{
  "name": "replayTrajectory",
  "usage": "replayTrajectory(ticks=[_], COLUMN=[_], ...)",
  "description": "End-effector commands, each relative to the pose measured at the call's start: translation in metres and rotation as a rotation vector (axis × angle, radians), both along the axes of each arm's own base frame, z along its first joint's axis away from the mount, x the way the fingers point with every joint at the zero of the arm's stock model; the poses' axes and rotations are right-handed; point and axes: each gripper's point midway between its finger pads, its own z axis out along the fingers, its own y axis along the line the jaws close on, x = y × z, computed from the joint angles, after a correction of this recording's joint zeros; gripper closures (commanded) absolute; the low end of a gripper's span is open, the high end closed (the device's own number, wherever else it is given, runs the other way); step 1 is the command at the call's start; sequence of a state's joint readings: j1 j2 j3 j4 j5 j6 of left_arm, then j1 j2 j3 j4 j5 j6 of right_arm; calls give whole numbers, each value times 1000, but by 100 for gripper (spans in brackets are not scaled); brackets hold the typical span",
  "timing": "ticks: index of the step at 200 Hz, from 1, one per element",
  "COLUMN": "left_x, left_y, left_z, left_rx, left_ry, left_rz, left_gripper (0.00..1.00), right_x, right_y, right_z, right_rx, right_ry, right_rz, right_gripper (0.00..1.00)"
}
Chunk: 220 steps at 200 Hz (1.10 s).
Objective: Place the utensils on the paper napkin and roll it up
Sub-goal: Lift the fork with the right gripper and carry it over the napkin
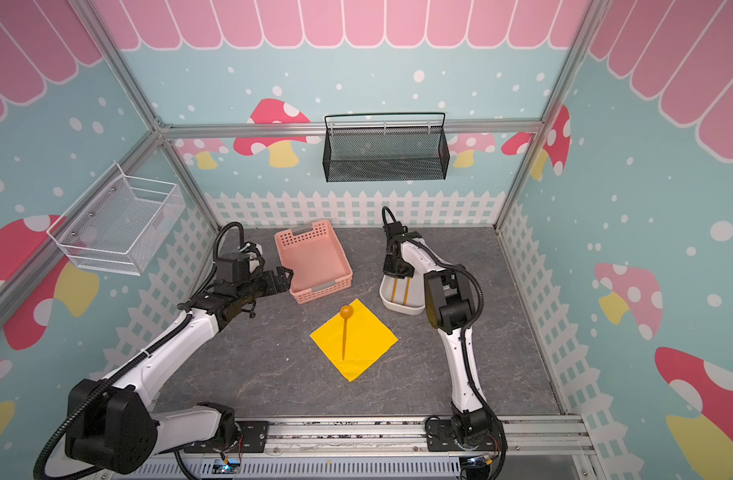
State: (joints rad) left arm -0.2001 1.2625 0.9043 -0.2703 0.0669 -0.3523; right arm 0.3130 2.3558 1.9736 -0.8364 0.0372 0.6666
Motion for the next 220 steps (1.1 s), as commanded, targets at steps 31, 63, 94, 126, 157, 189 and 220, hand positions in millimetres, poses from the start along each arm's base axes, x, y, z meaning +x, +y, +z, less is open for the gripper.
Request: replayTrajectory(ticks=[31, 63, 94, 126, 157, 189, 220], left_x=[2, 1, -2, -4, -7, -8, -9], left_y=[-6, -10, -16, -16, -24, -27, -29], left_z=[10, 12, 15, 19, 22, 22, 24], left_rx=[24, 35, 45, 61, 70, 72, 64], left_ry=[-18, -23, -30, -39, -46, -49, -51], left_rz=[-13, -23, -38, -36, -68, -73, -72], left_gripper=[0, 0, 0, 0, 0, 0, 0], right_x=[-2, -1, -3, -4, -6, -10, -17], right_y=[-7, -11, -14, -15, -9, 1, 14], right_z=[15, 40, 63, 83, 102, 118, 131], right_rx=[-11, -19, -22, -24, -10, 9, 23], right_ry=[-12, -52, -83, -100, -128, -150, -164], right_rz=[-24, -30, -33, -35, -33, -19, 2], right_gripper=[91, 91, 91, 91, 91, 92, 92])
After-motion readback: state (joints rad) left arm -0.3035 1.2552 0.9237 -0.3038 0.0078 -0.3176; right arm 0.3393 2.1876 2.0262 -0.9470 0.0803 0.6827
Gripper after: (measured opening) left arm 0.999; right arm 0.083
